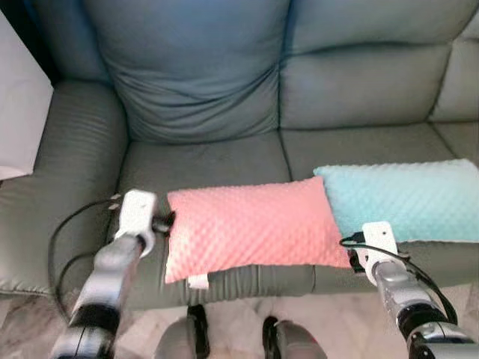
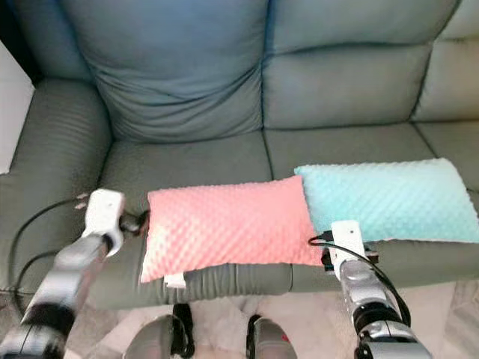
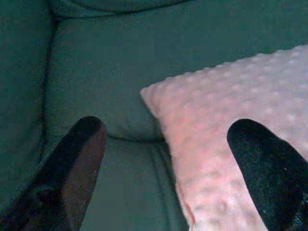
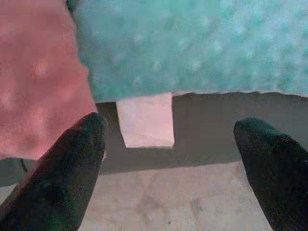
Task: Move the pillow to the sofa
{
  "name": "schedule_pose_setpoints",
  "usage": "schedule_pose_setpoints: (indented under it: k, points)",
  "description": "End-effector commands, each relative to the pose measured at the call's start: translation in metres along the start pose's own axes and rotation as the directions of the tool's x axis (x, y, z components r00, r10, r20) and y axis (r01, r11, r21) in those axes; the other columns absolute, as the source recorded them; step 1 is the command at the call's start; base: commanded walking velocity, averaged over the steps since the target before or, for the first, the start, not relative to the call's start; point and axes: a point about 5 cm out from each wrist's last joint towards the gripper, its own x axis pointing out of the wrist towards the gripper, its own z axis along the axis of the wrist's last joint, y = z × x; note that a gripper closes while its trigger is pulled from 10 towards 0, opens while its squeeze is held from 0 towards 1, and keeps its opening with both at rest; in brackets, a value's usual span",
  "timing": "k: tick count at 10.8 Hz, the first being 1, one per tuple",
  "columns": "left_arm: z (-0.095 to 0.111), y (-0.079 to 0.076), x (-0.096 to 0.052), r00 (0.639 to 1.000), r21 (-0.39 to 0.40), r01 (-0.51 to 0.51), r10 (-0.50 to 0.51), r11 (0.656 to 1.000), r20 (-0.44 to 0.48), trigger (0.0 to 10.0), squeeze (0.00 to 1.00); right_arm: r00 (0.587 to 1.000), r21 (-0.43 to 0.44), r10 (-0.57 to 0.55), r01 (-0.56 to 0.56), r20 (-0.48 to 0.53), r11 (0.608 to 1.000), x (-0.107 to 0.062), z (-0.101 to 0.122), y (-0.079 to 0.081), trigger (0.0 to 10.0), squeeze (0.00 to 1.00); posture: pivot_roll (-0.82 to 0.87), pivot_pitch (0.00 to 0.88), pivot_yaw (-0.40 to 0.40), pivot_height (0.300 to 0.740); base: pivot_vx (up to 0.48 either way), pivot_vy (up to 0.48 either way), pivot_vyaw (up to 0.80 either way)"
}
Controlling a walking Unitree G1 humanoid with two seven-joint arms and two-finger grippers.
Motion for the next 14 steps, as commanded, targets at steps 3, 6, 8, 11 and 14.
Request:
schedule_pose_setpoints:
  k: [3, 6, 8, 11, 14]
  points:
    - [-0.029, 0.022, -0.032, 0.997, 0.003, -0.038, 0.039, 0.999, -0.067, 10.0, 0.0, 0.997, -0.058, -0.079, 0.079, -0.001, 0.995, 0.001, -0.002, -0.013, 10.0, 0.0, -0.02, 0.349, 0.031, 0.74, 0.0, 0.0, 0.0]
    - [-0.027, 0.029, -0.044, 0.997, -0.011, -0.04, 0.039, 0.999, -0.068, 10.0, 0.0, 0.984, -0.097, -0.171, 0.176, 0.058, 0.98, 0.002, 0.011, -0.031, 10.0, 0.0, 0.01, 0.356, 0.036, 0.74, 0.0, 0.0, 0.0]
    - [-0.021, 0.027, -0.048, 0.998, -0.024, -0.033, 0.031, 0.999, -0.058, 10.0, 0.0, 0.982, -0.051, -0.124, 0.132, 0.139, 0.99, 0.002, 0.027, -0.02, 10.0, 0.0, 0.03, 0.362, 0.036, 0.74, 0.0, 0.0, 0.0]
    - [-0.018, 0.025, -0.053, 0.998, -0.036, -0.028, 0.025, 0.999, -0.058, 10.0, 0.0, 0.983, -0.025, -0.095, 0.1, 0.156, 0.995, 0.003, 0.035, -0.007, 10.0, 0.0, 0.04, 0.376, 0.035, 0.74, 0.0, 0.0, 0.0]
    - [-0.013, 0.024, -0.058, 0.998, -0.043, -0.027, 0.025, 0.999, -0.058, 10.0, 0.0, 0.993, 0.104, -0.055, 0.044, 0.108, 0.994, 0.003, 0.03, 0.008, 10.0, 0.0, 0.06, 0.386, 0.036, 0.74, 0.0, 0.0, 0.0]
